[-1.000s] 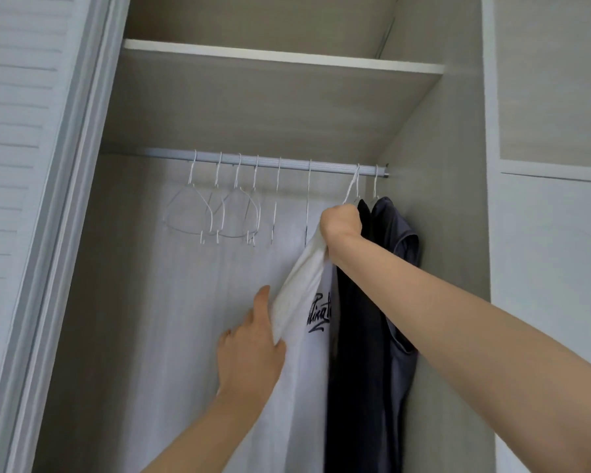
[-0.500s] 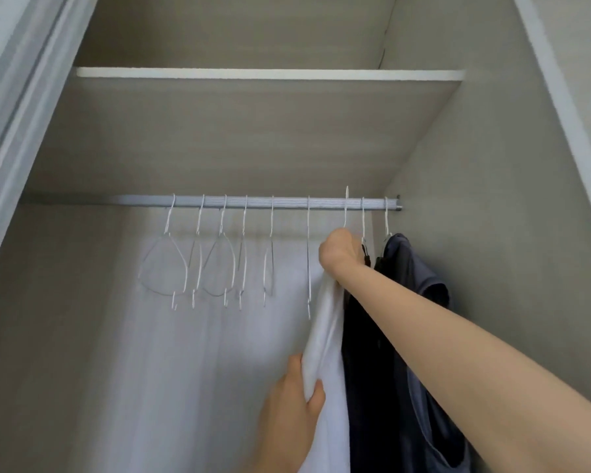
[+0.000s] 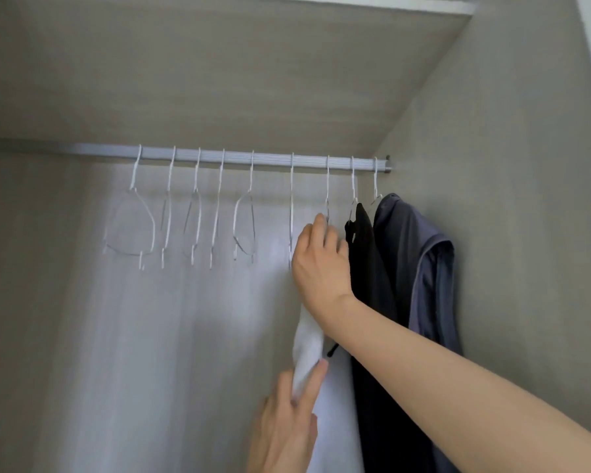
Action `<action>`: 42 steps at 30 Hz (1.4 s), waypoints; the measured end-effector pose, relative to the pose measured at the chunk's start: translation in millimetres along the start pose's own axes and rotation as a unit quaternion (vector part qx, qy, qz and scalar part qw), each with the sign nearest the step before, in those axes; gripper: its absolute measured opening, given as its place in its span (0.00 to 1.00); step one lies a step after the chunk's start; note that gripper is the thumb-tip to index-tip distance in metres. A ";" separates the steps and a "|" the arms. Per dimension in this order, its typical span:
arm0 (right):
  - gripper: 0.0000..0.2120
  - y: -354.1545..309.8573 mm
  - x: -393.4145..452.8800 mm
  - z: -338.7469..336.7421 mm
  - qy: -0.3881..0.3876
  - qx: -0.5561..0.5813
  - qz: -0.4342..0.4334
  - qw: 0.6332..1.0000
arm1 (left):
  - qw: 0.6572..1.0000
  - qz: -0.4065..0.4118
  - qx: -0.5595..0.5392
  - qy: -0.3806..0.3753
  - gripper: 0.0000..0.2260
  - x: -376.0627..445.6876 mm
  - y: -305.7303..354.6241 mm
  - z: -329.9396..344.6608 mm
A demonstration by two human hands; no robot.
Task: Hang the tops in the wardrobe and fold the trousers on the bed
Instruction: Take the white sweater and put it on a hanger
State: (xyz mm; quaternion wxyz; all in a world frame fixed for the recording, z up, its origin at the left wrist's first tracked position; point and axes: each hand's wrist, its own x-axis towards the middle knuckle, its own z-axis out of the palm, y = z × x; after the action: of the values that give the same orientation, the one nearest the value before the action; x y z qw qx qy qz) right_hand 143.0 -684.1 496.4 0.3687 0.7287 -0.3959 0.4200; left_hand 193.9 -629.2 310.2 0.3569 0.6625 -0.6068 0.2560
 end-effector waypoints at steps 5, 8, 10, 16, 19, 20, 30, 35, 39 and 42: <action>0.31 24.8 13.1 1.8 0.045 -0.031 -0.122 0.991 | 1.000 0.019 -0.003 0.024 0.46 13.4 -10.1 8.6; 0.35 33.8 16.2 5.7 0.063 -0.071 -0.139 0.986 | 0.996 0.024 -0.082 0.026 0.45 29.8 -1.8 6.5; 0.28 38.9 19.0 3.5 0.079 -0.092 -0.101 0.987 | 0.992 0.015 -0.121 0.020 0.41 39.5 1.7 3.1; 0.22 59.6 63.0 -18.0 -0.110 0.121 0.072 0.984 | 0.982 0.038 -0.181 0.025 0.36 66.2 12.0 -6.3; 0.15 73.6 79.8 -24.4 -0.170 0.147 0.077 0.971 | 0.979 0.042 -0.195 0.031 0.35 81.0 19.7 -13.1; 0.15 77.1 81.3 -25.1 -0.175 0.157 0.081 0.969 | 0.978 0.044 -0.204 0.030 0.35 82.1 24.2 -14.2; 0.15 68.3 35.3 -46.5 0.025 0.068 0.016 0.997 | 0.967 0.051 -0.242 0.057 0.34 42.1 61.5 -15.7; 0.14 75.0 0.2 -71.3 0.022 0.053 -0.028 0.998 | 0.966 0.042 -0.247 0.061 0.33 20.7 74.4 -34.1; 0.17 79.5 -33.1 -98.8 0.008 0.053 -0.056 0.997 | 0.979 0.024 -0.199 0.034 0.33 -13.3 79.4 -48.1; 0.19 75.3 -78.9 -111.3 -0.011 0.069 -0.083 0.994 | 0.986 0.012 -0.165 0.003 0.33 -50.1 75.5 -54.0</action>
State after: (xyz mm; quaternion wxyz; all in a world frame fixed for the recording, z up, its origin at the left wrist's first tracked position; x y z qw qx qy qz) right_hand 14.3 -597.4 482.2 0.3467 0.7869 -0.3083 0.4068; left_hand 117.9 -556.4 316.9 0.4604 0.5861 -0.6476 0.1585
